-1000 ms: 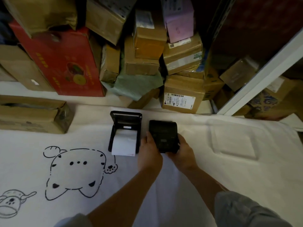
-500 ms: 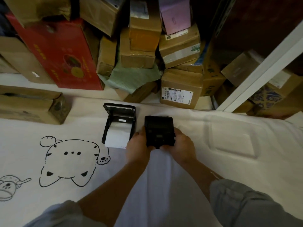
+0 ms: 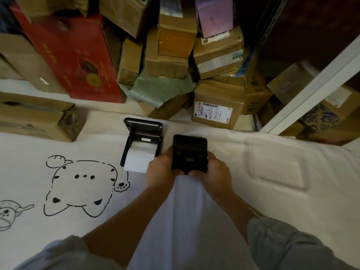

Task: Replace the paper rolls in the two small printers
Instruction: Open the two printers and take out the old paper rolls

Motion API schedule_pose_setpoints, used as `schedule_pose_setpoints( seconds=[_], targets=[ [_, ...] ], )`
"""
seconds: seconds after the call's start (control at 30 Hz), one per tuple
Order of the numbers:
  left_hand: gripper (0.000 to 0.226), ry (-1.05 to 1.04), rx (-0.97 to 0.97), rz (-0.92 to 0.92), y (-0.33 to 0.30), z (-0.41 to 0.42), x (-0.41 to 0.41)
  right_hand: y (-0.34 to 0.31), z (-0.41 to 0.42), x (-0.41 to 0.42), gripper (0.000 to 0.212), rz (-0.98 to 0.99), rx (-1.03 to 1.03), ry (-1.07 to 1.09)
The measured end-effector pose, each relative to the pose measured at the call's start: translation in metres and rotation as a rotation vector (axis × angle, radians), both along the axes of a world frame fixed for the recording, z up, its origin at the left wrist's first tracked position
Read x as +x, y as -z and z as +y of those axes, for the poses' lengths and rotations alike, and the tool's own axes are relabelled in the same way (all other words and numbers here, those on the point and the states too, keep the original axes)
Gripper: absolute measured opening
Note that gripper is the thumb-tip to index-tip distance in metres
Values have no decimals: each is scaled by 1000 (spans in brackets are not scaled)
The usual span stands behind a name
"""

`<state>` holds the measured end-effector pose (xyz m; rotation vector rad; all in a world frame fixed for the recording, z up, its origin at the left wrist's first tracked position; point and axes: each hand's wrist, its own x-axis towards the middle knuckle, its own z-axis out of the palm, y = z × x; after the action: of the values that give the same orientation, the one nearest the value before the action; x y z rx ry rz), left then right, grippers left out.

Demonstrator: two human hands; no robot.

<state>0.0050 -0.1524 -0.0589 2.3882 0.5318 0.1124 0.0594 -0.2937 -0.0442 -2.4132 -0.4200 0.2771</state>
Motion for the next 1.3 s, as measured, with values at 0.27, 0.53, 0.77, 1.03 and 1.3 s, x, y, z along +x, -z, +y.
schedule_pose_setpoints(
  seconds=[0.27,0.53,0.77,1.03,1.3],
  targets=[
    [65,-16,-8,-15,5,0,-2,6,0,-7,59,-29,59,39],
    [77,55,22,82,4,3,-1,7,-7,3,71,-9,-6,-49],
    [84,128,22,127,-8,14,-2,10,-13,16,74,29,-65,-102],
    [64,283,418,205,-39,18,6,-2,-7,17,46,-86,75,-3],
    [40,234,384,11,-63,36,27,2,6,32,38,249,485,545]
  ],
)
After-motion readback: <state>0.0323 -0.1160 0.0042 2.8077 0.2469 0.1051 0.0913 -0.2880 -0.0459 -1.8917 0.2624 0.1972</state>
